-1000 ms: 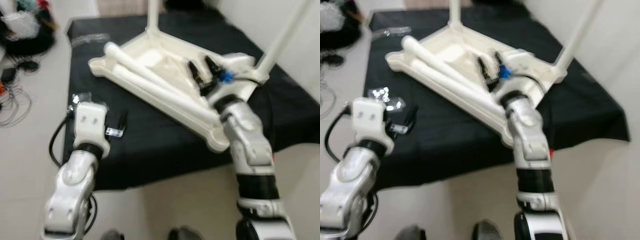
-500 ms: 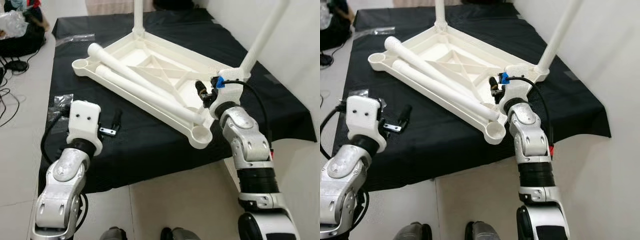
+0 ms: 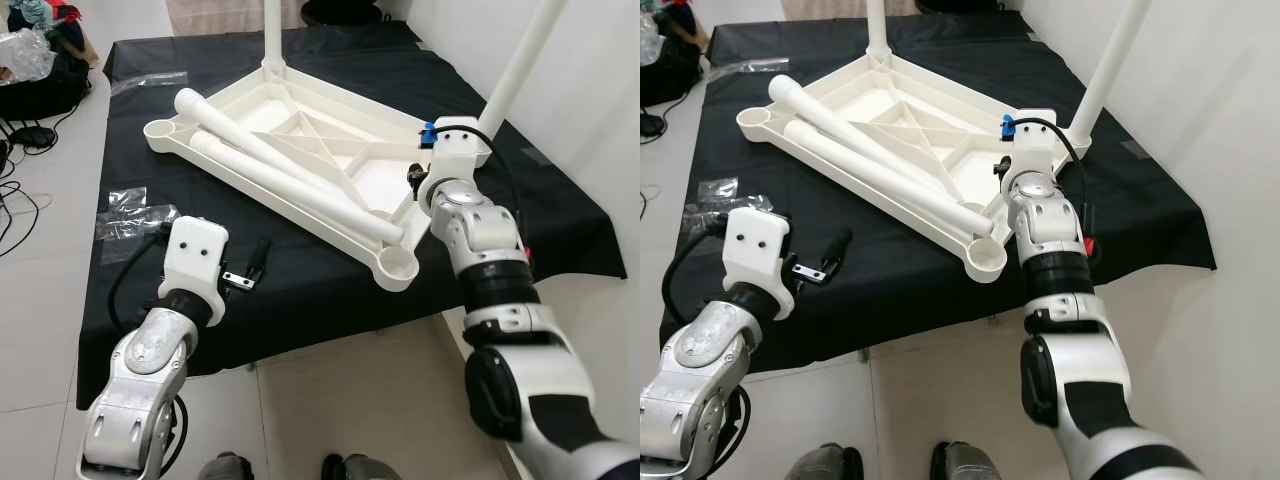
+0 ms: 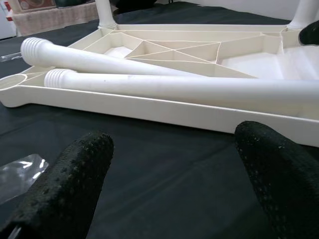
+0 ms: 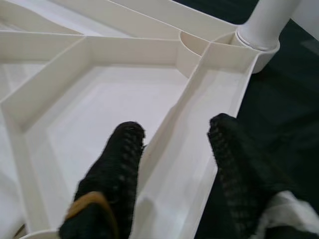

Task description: Building children table

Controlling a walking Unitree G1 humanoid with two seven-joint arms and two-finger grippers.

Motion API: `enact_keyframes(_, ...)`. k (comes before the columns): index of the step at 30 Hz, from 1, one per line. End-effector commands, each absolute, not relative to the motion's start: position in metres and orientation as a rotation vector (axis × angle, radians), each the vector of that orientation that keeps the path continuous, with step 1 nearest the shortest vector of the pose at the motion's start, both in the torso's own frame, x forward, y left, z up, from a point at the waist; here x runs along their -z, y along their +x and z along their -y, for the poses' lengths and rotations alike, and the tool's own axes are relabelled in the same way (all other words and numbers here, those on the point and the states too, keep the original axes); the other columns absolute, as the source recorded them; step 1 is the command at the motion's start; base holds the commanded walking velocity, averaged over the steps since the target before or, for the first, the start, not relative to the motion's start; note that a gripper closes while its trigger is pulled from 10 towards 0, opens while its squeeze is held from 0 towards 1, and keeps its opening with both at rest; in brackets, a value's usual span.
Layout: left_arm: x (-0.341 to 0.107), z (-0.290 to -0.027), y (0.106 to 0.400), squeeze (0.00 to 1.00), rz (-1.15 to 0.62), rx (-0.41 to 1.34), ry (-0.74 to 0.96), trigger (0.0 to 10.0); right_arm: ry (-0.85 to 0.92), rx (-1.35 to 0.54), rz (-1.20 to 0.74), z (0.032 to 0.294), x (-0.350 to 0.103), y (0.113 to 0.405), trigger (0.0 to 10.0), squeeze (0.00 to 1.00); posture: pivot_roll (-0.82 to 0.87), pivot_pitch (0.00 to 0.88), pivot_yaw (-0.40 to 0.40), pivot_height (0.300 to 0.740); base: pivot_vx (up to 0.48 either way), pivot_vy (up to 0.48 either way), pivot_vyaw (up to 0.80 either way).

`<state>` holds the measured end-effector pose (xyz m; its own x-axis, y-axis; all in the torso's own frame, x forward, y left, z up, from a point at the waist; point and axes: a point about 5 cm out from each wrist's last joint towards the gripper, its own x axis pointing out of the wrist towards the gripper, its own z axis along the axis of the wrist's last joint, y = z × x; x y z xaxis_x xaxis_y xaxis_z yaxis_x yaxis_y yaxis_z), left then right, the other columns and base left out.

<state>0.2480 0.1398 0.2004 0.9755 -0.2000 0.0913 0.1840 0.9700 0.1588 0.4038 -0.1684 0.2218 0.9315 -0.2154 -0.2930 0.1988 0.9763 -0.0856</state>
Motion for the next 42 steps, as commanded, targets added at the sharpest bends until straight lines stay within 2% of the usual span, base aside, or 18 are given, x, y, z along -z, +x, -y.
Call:
enact_keyframes(1,-0.198,-0.137,0.244,0.0,0.093,0.199,0.153,10.0,-0.013,0.254,-0.335,0.176,-0.22,0.406,10.0,1.0,0.03,0.168,-0.092,0.74,0.0,0.0,0.0)
enact_keyframes(8,-0.196,-0.134,0.243,0.0,0.087,0.205,0.152,10.0,0.036,0.325,-0.346,0.183,-0.225,0.411,10.0,1.0,0.02,0.177,-0.095,0.74,0.0,0.0,0.0)
enact_keyframes(9,-0.196,-0.134,0.243,0.0,0.087,0.202,0.152,10.0,0.023,0.355,-0.344,0.186,-0.23,0.413,10.0,0.33,0.02,0.181,-0.097,0.74,0.0,0.0,0.0)
enact_keyframes(12,-0.196,-0.134,0.243,0.0,0.087,0.199,0.151,10.0,0.012,0.375,-0.343,0.188,-0.233,0.414,10.0,0.33,0.02,0.181,-0.097,0.74,0.0,0.0,0.0)
enact_keyframes(13,-0.196,-0.135,0.243,0.0,0.09,0.192,0.151,10.0,0.017,0.395,-0.354,0.19,-0.235,0.415,10.0,0.0,0.02,0.182,-0.099,0.74,0.0,0.0,0.0)
enact_keyframes(19,-0.196,-0.135,0.243,0.0,0.093,0.182,0.149,10.0,0.064,0.402,-0.429,0.191,-0.231,0.414,10.0,0.0,0.01,0.184,-0.098,0.74,0.0,0.0,0.0)
enact_keyframes(24,-0.197,-0.136,0.243,0.0,0.102,0.17,0.149,10.0,0.103,0.352,-0.535,0.185,-0.208,0.41,10.0,0.0,0.01,0.184,-0.097,0.74,0.0,0.0,0.0)
enact_keyframes(37,-0.198,-0.137,0.242,0.0,0.105,0.16,0.148,10.0,0.13,0.363,-0.626,0.182,-0.184,0.404,10.0,0.0,0.0,0.192,-0.101,0.74,0.0,0.0,0.0)
enact_keyframes(38,-0.198,-0.137,0.241,0.0,0.104,0.158,0.148,10.0,0.134,0.367,-0.633,0.182,-0.183,0.404,8.8,0.0,0.0,0.192,-0.101,0.74,0.0,0.0,0.0)
enact_keyframes(39,-0.198,-0.137,0.241,0.0,0.104,0.158,0.148,10.0,0.134,0.367,-0.633,0.182,-0.183,0.404,8.8,0.0,0.0,0.192,-0.101,0.74,0.0,0.0,0.0)
enact_keyframes(40,-0.198,-0.138,0.241,0.0,0.105,0.152,0.148,10.0,0.148,0.376,-0.639,0.184,-0.181,0.403,0.0,0.0,0.0,0.197,-0.101,0.74,0.0,0.0,0.0)
enact_keyframes(42,-0.198,-0.139,0.241,0.0,0.105,0.145,0.149,10.0,0.154,0.379,-0.638,0.188,-0.18,0.402,0.0,0.0,0.0,0.2,-0.102,0.74,0.0,0.0,0.0)
